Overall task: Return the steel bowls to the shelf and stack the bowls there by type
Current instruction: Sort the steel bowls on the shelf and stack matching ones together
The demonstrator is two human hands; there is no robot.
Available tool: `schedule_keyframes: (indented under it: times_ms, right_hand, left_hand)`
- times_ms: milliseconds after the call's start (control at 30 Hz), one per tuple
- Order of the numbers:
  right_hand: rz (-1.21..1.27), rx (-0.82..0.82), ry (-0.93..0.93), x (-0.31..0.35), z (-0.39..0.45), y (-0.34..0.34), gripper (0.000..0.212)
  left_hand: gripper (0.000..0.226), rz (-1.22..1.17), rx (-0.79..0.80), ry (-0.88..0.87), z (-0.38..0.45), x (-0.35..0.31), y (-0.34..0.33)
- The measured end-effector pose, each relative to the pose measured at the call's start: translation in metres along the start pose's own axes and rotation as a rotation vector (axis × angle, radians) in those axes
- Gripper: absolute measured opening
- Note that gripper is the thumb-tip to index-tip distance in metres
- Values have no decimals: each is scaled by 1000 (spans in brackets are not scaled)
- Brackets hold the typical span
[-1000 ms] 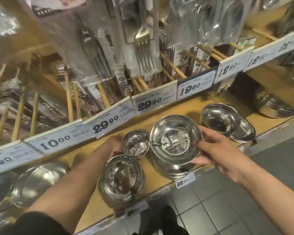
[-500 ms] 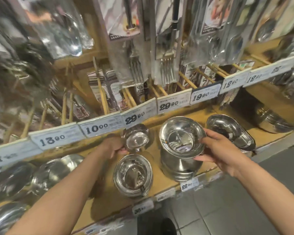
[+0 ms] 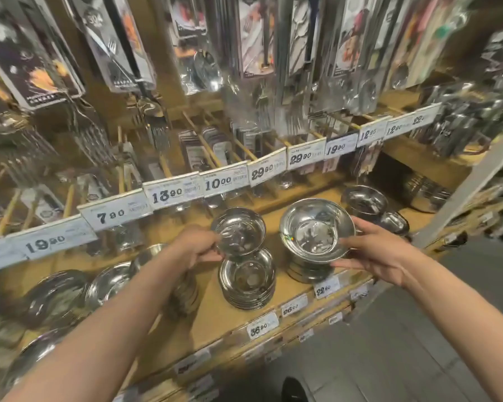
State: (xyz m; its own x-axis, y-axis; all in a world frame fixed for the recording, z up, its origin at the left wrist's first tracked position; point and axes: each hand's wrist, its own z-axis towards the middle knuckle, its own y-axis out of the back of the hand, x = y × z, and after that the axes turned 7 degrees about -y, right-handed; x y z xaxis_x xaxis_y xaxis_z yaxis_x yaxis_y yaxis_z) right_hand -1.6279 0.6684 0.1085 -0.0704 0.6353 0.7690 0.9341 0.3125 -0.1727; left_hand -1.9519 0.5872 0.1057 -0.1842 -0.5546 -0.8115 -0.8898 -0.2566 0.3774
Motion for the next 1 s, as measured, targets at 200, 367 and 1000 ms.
schedule_keyframes:
  times_ms: [200, 367, 1000]
  right_hand:
    - [71, -41, 1, -21, -29, 7, 59]
    - [36, -36, 3, -26, -43, -10, 58]
    - [-258, 450, -104, -65, -41, -169, 61]
  left_hand:
    - [10, -7, 111, -1, -27, 13, 4]
    - [9, -79, 100, -20, -55, 17, 16]
    - [10, -430, -584, 122, -262, 157, 162]
